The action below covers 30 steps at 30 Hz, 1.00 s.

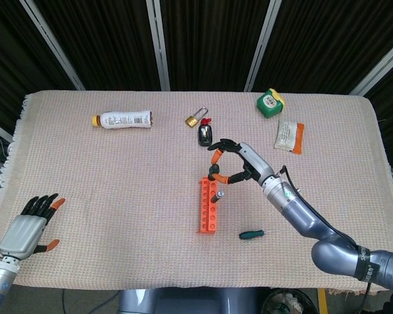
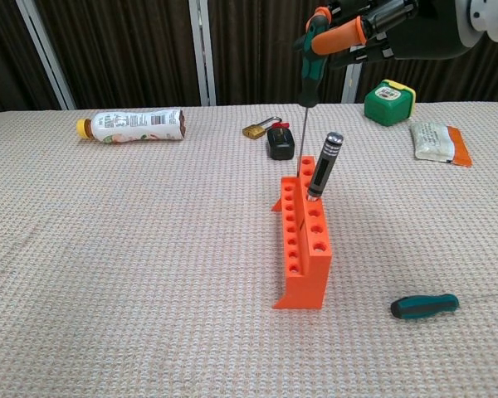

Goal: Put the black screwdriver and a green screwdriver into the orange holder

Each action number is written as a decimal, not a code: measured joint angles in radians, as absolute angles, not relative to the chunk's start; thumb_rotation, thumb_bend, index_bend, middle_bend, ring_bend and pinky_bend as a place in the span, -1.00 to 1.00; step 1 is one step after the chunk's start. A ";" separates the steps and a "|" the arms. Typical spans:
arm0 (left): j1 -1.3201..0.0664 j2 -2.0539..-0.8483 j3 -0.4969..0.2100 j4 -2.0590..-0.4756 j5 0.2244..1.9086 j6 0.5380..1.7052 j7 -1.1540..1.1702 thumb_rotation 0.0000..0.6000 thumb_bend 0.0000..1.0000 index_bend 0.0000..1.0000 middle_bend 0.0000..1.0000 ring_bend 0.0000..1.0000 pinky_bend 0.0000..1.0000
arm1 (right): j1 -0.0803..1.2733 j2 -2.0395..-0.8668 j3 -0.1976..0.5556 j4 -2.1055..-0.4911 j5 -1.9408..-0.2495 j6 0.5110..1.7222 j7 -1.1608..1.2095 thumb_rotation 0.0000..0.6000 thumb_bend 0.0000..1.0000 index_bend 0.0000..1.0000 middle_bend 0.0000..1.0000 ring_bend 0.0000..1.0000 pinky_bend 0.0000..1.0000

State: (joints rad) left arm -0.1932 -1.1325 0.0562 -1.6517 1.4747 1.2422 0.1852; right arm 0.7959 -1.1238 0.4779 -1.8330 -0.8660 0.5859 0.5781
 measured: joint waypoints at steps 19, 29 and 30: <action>-0.192 -1.130 0.052 -1.662 1.474 1.254 0.186 1.00 -0.62 -0.81 -1.00 -1.00 -1.00 | 0.799 -1.085 0.479 -1.847 -0.846 0.588 0.564 1.00 -0.35 0.22 -0.54 -1.00 -1.00; -0.193 -1.117 0.060 -1.675 1.479 1.248 0.170 1.00 -0.62 -0.81 -1.00 -1.00 -1.00 | 0.803 -1.089 0.464 -1.826 -0.844 0.572 0.561 1.00 -0.35 0.22 -0.54 -1.00 -1.00; -0.193 -1.116 0.060 -1.675 1.479 1.248 0.169 1.00 -0.62 -0.80 -1.00 -1.00 -1.00 | 0.803 -1.090 0.463 -1.824 -0.845 0.570 0.561 1.00 -0.35 0.22 -0.54 -1.00 -1.00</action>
